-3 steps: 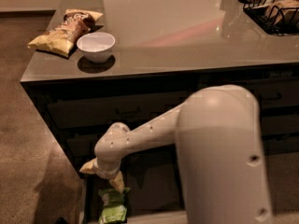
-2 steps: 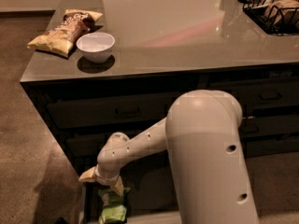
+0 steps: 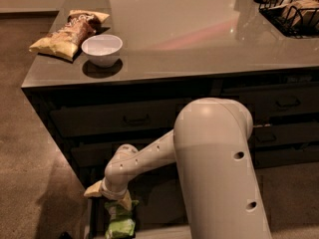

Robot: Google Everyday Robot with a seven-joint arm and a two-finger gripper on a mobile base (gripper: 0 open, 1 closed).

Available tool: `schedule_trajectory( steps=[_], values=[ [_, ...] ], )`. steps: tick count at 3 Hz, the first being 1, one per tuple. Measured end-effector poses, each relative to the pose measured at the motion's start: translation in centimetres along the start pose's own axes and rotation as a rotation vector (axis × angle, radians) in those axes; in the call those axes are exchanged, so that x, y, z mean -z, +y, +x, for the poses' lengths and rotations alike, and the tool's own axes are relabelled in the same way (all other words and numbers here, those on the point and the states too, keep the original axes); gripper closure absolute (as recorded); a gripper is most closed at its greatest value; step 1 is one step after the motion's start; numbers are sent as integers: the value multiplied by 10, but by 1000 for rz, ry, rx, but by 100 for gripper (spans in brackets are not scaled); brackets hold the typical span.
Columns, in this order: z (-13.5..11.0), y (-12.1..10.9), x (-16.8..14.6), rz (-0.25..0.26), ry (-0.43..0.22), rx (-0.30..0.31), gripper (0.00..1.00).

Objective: Pick green rice chip bag from bottom drawer and place on counter

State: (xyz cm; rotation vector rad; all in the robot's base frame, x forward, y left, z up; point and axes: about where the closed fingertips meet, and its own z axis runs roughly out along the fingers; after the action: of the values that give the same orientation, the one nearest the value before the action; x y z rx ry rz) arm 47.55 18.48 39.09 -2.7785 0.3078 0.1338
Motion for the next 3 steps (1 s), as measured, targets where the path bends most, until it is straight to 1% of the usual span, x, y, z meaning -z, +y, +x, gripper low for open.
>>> schedule_trajectory(
  steps=[1,2,3],
  values=[
    [21,9,-38,-12,-2,-7,0],
    [30,30,-94,-55,-18,14,0],
    [30,40,-133,-84,-50,74,0]
  ],
)
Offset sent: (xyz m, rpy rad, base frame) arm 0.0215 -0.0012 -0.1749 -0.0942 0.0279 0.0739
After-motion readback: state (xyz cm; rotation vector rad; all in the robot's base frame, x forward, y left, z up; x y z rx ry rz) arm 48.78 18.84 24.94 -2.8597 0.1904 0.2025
